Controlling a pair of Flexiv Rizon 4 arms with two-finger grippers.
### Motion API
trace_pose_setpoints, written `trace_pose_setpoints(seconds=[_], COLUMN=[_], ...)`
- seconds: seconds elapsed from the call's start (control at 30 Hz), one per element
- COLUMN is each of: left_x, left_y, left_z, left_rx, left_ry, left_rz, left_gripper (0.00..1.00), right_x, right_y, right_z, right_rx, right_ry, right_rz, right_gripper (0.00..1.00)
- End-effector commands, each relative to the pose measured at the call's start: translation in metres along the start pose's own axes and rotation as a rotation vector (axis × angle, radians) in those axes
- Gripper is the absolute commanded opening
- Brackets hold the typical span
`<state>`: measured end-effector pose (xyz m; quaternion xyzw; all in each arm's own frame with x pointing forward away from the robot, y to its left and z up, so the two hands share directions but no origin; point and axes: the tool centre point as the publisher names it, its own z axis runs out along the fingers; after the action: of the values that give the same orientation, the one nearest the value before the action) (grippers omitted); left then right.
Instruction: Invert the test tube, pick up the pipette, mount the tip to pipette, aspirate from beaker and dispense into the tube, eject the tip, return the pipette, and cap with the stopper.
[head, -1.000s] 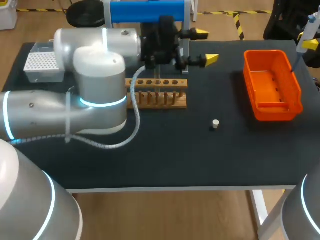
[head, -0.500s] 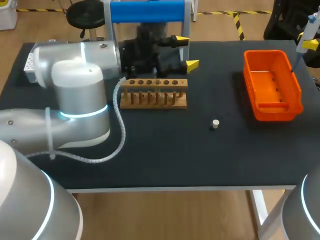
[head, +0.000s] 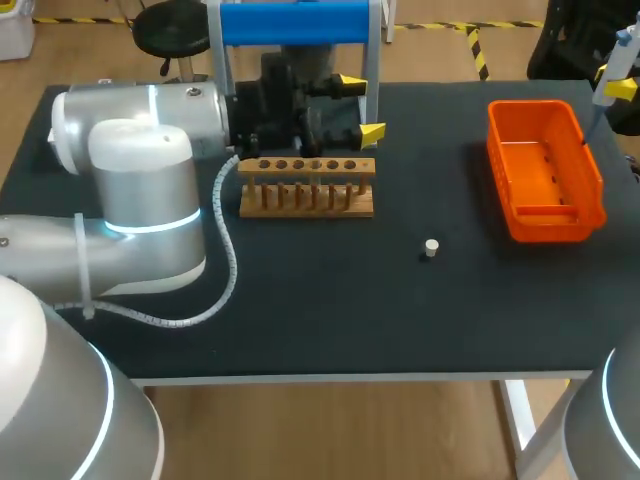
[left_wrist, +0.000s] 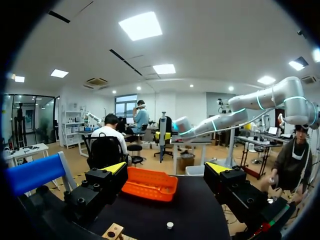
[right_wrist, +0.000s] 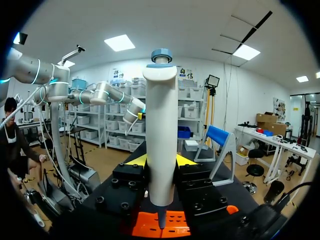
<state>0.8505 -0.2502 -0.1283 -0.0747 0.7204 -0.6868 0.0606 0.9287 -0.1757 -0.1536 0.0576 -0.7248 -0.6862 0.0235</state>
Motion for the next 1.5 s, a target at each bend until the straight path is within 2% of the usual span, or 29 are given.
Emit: trace_pose_setpoints(seconds=[0.03, 1.47, 1.5], left_x=[-0.0003, 0.0041, 0.0041], left_y=[-0.0018, -0.0049, -0.0049], left_z=[-0.0010, 0.0004, 0.0004], left_rx=[-0.009, -0.021, -0.021], left_ry=[0.004, 0.005, 0.005], left_rz=[0.001, 0.013, 0.013], left_gripper=[1.00, 1.00, 1.00], right_x=[0.0005, 0.0005, 0.0029], right_y=[0.0011, 0.0011, 0.0006], right_z=[0.0003, 0.0003, 0.0063], right_rx=[0.004, 0.004, 0.014], right_ry=[-0.001, -0.001, 0.006], right_rz=[0.000, 0.000, -0.002], right_gripper=[0.00, 0.00, 0.00])
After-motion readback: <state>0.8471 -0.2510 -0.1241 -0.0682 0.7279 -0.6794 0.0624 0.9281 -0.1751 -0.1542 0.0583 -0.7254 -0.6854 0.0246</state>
